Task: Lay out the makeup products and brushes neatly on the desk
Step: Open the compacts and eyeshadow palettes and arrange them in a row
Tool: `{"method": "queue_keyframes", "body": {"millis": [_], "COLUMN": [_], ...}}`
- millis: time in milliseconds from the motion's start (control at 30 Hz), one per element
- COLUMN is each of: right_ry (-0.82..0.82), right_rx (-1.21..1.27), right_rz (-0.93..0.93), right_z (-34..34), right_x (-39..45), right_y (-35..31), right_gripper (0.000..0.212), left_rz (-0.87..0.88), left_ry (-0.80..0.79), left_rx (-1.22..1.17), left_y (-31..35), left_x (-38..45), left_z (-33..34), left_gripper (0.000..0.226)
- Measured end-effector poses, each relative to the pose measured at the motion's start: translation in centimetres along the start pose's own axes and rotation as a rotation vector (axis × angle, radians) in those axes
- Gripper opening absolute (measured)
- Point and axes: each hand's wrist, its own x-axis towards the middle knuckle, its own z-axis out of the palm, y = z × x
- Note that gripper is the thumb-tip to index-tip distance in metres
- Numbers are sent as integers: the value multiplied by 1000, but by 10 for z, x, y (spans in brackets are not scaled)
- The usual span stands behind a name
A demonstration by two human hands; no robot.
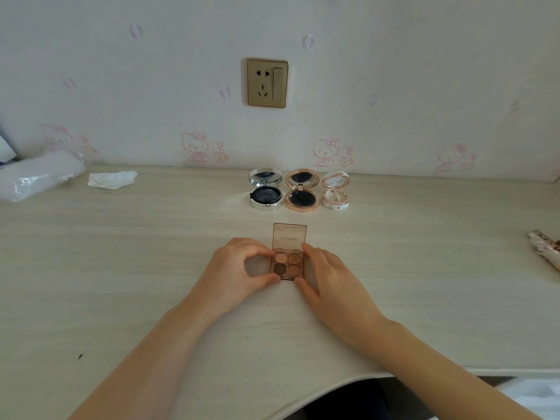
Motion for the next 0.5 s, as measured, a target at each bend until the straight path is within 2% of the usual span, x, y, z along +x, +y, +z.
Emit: {"method": "queue_keyframes", "body": {"millis": [333,500], "right_ry": [-8,-24], "right_rx": [-3,6], "right_rz": [-1,6], "right_z": [10,14], "right_x": [33,58], "right_y": [-2,-4], "right_gripper": [53,51], "left_rz": [-30,-72], "left_ry": [34,28], "left_rx": [113,219], "left_y": [-6,-14], "left_x": [8,24], "left_z": [8,7], "left_gripper": [47,42]}}
